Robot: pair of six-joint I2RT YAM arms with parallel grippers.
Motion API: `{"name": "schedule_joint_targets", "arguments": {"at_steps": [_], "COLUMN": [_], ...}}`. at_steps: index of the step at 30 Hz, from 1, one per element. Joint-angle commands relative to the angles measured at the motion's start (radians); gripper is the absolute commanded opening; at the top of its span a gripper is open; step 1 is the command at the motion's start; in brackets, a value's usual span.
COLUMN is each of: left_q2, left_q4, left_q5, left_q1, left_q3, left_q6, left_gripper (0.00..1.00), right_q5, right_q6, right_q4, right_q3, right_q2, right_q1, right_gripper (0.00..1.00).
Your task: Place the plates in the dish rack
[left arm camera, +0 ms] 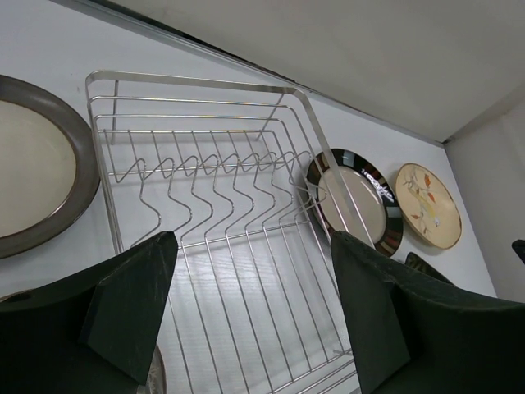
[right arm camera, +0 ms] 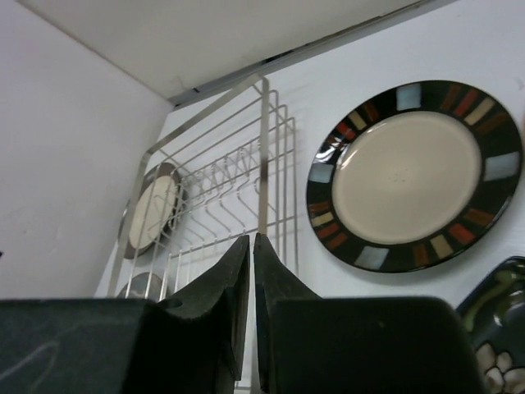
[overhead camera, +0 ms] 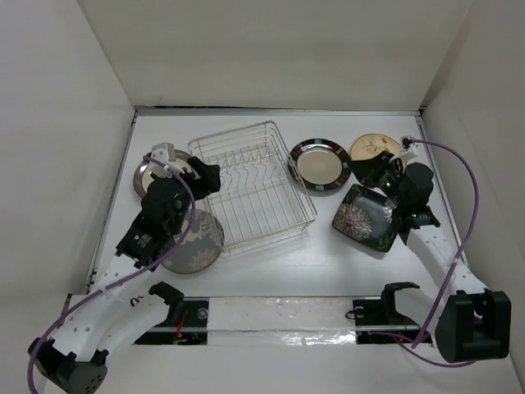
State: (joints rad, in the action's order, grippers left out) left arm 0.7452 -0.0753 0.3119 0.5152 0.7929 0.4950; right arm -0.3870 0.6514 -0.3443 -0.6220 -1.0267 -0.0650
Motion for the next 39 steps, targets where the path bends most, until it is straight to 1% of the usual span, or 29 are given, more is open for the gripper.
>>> {"name": "schedule_joint_targets", "arguments": {"at_steps": [1, 4, 5, 6, 7, 8, 9, 10, 11, 12, 13, 14, 15, 17, 18, 21, 23, 25, 26, 27, 28, 29, 30, 31, 32, 33, 35, 38, 39], "left_q2": [-0.021, -0.035, -0.04, -0.047, -0.059, -0.066, -0.072, -0.079, -0.084, -0.089, -0.101, -0.107, -0.115, -0.132, -0.133, -0.132, -0.132, -0.133, -0.133, -0.133, -0.135, -0.136, -0.135, -0.127, -0.122, -0.118, -0.116, -0.124, -0.127], "left_q4": [0.051, 0.019, 0.008, 0.006, 0.005, 0.006, 0.005, 0.002, -0.004, -0.006, -0.007, -0.004, -0.001, 0.018, 0.022, 0.037, 0.055, 0.063, 0.059, 0.054, 0.051, 0.054, 0.052, 0.046, 0.048, 0.051, 0.052, 0.055, 0.055], "left_q5": [-0.031, -0.053, -0.062, -0.069, -0.085, -0.092, -0.097, -0.111, -0.12, -0.129, -0.144, -0.149, -0.154, -0.166, -0.165, -0.149, -0.142, -0.132, -0.128, -0.123, -0.114, -0.112, -0.112, -0.117, -0.129, -0.158, -0.191, -0.217, -0.215], "left_q1": [-0.001, -0.001, -0.001, -0.001, -0.001, -0.001, -0.001, -0.001, -0.001, -0.001, -0.001, -0.001, -0.001, -0.001, -0.001, -0.001, -0.001, -0.001, -0.001, -0.001, -0.001, -0.001, -0.001, -0.001, -0.001, -0.001, -0.001, -0.001, -0.001], "left_q3": [0.049, 0.075, 0.078, 0.081, 0.081, 0.078, 0.077, 0.074, 0.072, 0.063, 0.057, 0.046, 0.026, 0.006, -0.007, -0.032, -0.047, -0.063, -0.064, -0.069, -0.073, -0.08, -0.083, -0.077, -0.075, -0.075, -0.075, -0.081, -0.081], "left_q6": [0.007, -0.027, -0.036, -0.055, -0.065, -0.075, -0.091, -0.101, -0.108, -0.127, -0.133, -0.134, -0.141, -0.151, -0.157, -0.173, -0.185, -0.21, -0.216, -0.225, -0.227, -0.228, -0.227, -0.228, -0.228, -0.228, -0.228, -0.23, -0.23], "left_gripper": [0.73, 0.73, 0.72, 0.7, 0.67, 0.57, 0.52, 0.45, 0.23, 0.14, 0.05, 0.0, 0.0, 0.0, 0.0, 0.0, 0.1, 0.12, 0.14, 0.15, 0.17, 0.23, 0.26, 0.27, 0.29, 0.31, 0.34, 0.36, 0.36], "right_q5": [0.042, 0.056, 0.06, 0.066, 0.086, 0.1, 0.115, 0.146, 0.163, 0.181, 0.195, 0.195, 0.195, 0.185, 0.172, 0.137, 0.134, 0.163, 0.183, 0.21, 0.252, 0.261, 0.263, 0.249, 0.235, 0.223, 0.204, 0.169, 0.171], "right_q6": [-0.058, -0.059, -0.059, -0.061, -0.062, -0.062, -0.062, -0.055, -0.047, -0.036, -0.01, 0.005, 0.023, 0.088, 0.108, 0.159, 0.16, 0.159, 0.162, 0.165, 0.178, 0.185, 0.194, 0.208, 0.215, 0.221, 0.226, 0.225, 0.226], "right_q4": [0.007, 0.004, 0.005, 0.004, 0.002, 0.002, -0.004, -0.005, -0.009, -0.016, -0.025, -0.035, -0.05, -0.07, -0.118, -0.183, -0.186, -0.183, -0.182, -0.182, -0.186, -0.186, -0.217, -0.225, -0.237, -0.275, -0.289, -0.269, -0.231], "right_q3": [-0.025, -0.016, -0.015, -0.012, -0.005, -0.002, 0.004, 0.013, 0.019, 0.028, 0.037, 0.056, 0.065, 0.086, 0.093, 0.079, 0.055, 0.038, 0.039, 0.045, 0.062, 0.071, 0.079, 0.08, 0.085, 0.085, 0.055, -0.008, -0.057], "right_q2": [0.019, 0.016, 0.014, 0.013, 0.013, 0.011, 0.013, 0.013, 0.013, 0.014, 0.014, 0.014, 0.01, -0.024, -0.042, -0.142, -0.188, -0.239, -0.249, -0.269, -0.28, -0.294, -0.309, -0.352, -0.374, -0.398, -0.467, -0.567, -0.588], "right_q1": [0.019, 0.04, 0.05, 0.05, 0.059, 0.059, 0.068, 0.08, 0.091, 0.118, 0.137, 0.158, 0.178, 0.238, 0.254, 0.283, 0.292, 0.309, 0.335, 0.352, 0.372, 0.393, 0.433, 0.451, 0.47, 0.484, 0.495, 0.484, 0.484], "right_gripper": [0.14, 0.17, 0.18, 0.29, 0.37, 0.44, 0.5, 0.51, 0.5, 0.33, 0.21, 0.12, 0.0, 0.0, 0.0, 0.0, 0.0, 0.03, 0.06, 0.24, 0.38, 0.51, 0.71, 0.76, 0.78, 0.78, 0.78, 0.78, 0.78]}}
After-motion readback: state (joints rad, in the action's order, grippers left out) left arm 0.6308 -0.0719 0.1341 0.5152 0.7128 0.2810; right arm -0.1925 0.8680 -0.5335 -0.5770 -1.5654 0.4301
